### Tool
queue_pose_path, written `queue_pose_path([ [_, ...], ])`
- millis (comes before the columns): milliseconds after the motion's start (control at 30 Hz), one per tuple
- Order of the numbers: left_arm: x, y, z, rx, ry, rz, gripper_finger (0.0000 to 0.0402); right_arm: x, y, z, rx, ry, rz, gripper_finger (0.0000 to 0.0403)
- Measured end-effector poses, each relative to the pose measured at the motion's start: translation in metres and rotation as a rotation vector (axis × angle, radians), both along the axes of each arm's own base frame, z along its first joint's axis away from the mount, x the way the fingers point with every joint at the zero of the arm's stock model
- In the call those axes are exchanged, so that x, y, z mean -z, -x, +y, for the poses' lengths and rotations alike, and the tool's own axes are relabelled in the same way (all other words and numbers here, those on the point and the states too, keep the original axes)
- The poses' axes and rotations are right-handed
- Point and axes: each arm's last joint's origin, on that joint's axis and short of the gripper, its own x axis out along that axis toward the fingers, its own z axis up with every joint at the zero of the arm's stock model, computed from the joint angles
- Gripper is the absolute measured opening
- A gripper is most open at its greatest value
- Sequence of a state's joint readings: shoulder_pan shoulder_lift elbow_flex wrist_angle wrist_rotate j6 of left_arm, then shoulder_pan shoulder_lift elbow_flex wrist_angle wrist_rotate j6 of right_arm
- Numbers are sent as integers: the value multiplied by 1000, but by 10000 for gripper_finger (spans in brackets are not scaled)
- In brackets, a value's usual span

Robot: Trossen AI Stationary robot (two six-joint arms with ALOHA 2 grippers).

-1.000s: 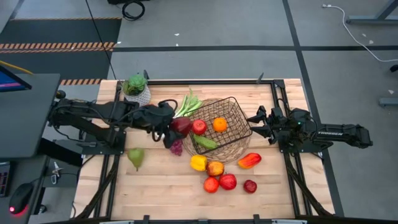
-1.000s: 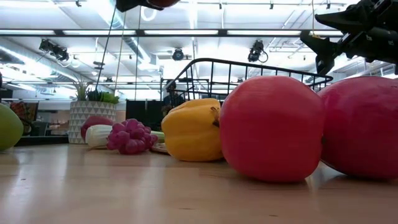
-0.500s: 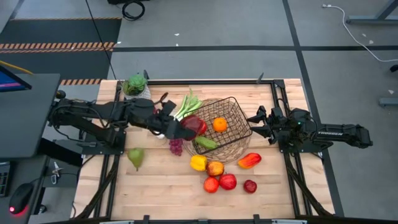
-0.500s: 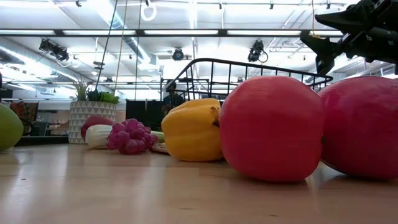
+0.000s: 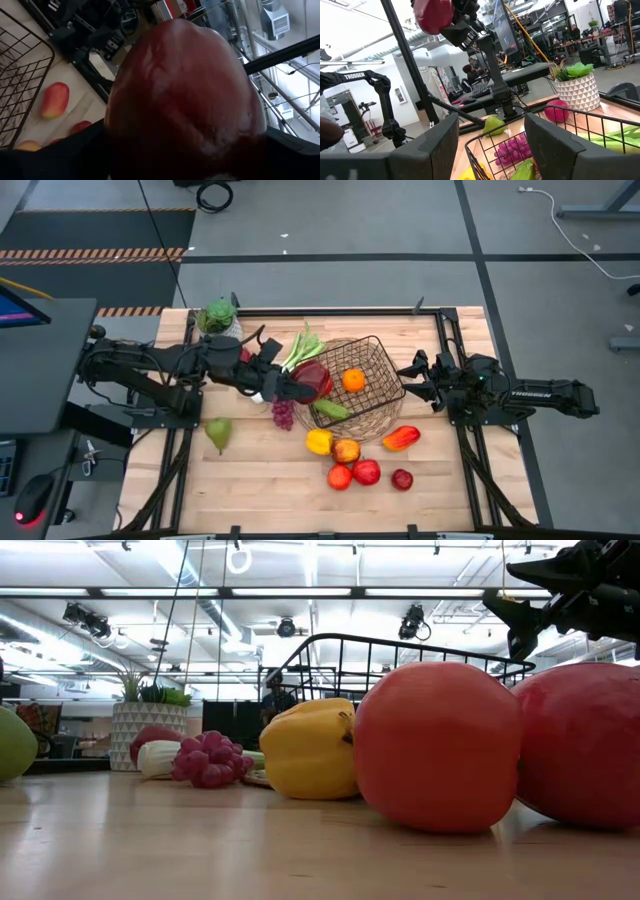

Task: Build produce basket
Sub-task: Put the red apple into the black wire basket

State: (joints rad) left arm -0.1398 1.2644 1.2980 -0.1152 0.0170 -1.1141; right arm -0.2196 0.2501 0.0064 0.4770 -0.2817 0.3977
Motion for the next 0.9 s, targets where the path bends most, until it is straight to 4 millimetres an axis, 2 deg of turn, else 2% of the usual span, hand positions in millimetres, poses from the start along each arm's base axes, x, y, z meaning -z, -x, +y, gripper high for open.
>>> queue_pose_path([
  [233, 1, 0, 0, 1, -16, 4, 353, 0, 0, 0, 0, 0, 0, 231],
  [367, 1, 0, 0, 24, -159, -15, 353, 0, 0, 0, 0, 0, 0, 231],
  [667, 7, 2, -4, 245, -864, -139, 353, 0, 0, 0, 0, 0, 0, 231],
  [900, 29, 7, 1, 426, -1292, -36, 353, 0, 0, 0, 0, 0, 0, 231],
])
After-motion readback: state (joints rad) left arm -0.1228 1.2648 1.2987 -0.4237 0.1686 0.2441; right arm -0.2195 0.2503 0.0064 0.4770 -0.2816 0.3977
